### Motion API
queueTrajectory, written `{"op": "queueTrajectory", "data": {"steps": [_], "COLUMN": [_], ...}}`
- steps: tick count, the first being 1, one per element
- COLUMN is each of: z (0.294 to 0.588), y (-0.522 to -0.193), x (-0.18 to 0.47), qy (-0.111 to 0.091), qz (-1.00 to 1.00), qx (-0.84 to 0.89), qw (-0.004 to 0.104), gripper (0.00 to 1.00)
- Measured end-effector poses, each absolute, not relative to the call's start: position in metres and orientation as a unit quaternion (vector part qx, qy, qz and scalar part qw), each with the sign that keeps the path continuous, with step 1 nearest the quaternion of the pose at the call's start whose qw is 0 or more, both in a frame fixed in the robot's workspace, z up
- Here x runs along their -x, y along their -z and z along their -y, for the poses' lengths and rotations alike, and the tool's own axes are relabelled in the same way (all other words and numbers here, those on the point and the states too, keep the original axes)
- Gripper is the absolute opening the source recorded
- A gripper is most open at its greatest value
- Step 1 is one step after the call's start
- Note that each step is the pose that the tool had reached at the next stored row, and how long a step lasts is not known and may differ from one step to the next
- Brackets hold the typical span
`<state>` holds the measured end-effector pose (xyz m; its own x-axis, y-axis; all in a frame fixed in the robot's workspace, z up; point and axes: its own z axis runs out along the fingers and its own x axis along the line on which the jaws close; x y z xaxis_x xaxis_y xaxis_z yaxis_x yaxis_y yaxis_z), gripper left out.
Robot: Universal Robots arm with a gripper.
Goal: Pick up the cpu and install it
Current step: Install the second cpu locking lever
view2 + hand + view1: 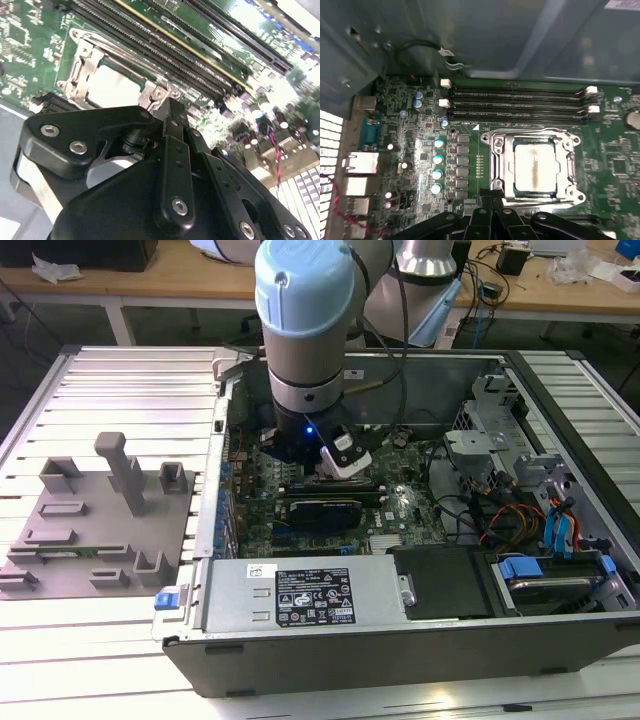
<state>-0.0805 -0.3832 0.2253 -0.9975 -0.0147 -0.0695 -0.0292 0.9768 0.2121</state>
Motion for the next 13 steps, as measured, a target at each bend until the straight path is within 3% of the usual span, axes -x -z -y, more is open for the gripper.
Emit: {"op": "queueTrajectory", "data": {"steps": [7,13], "z": [0.382,0.382], "y": [-0.243,-0.243], "x": [0.077,0.046], "qy": [-0.078,-0.078], "qz": [-0.996,-0.996], "qx": [0.010,0.007], "qw": [0.034,0.033], "gripper": [0.11,0.11]}}
